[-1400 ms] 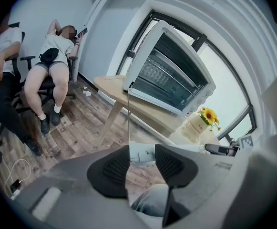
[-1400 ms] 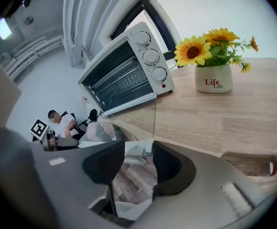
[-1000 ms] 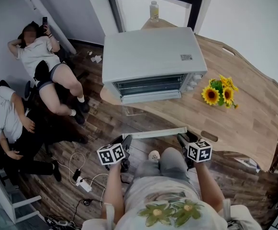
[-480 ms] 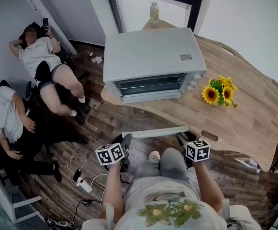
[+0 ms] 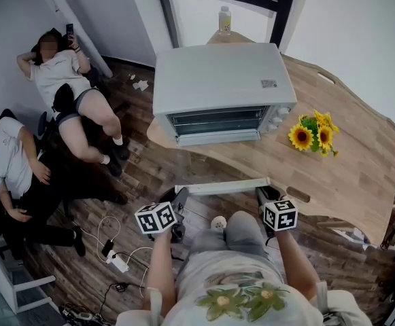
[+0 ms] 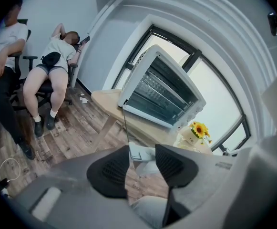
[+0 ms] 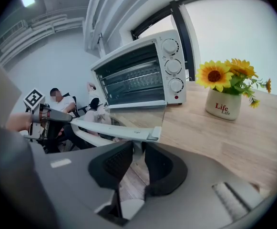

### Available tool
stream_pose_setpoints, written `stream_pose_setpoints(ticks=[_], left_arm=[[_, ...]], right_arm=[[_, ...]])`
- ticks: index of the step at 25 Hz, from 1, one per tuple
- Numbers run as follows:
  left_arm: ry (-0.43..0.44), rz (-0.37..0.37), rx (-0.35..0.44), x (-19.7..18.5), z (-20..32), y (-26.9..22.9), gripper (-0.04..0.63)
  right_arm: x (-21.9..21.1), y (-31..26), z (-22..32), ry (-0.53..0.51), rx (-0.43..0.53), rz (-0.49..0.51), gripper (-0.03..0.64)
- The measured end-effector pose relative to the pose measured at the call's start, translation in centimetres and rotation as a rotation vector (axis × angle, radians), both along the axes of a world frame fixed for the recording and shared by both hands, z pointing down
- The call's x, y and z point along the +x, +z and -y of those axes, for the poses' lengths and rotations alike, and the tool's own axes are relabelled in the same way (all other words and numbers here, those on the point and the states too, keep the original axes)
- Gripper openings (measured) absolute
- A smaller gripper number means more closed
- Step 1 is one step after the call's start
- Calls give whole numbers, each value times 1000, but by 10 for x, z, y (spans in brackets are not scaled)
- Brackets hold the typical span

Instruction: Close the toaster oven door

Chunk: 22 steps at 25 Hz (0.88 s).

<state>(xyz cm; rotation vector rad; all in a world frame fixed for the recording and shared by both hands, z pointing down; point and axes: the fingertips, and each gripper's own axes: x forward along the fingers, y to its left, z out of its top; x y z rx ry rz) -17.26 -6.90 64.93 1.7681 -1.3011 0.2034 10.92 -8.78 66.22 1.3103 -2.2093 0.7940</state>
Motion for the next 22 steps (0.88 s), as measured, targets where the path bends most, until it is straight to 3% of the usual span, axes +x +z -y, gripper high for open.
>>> stream_pose_setpoints(ticks=[8, 22], left_arm=[[1, 20, 28, -2, 3, -12, 189], [39, 130, 129, -3, 11, -35, 198]], right_arm=[[-1, -11, 1, -1, -3, -13, 77], [0, -29, 5, 43, 27, 12, 75]])
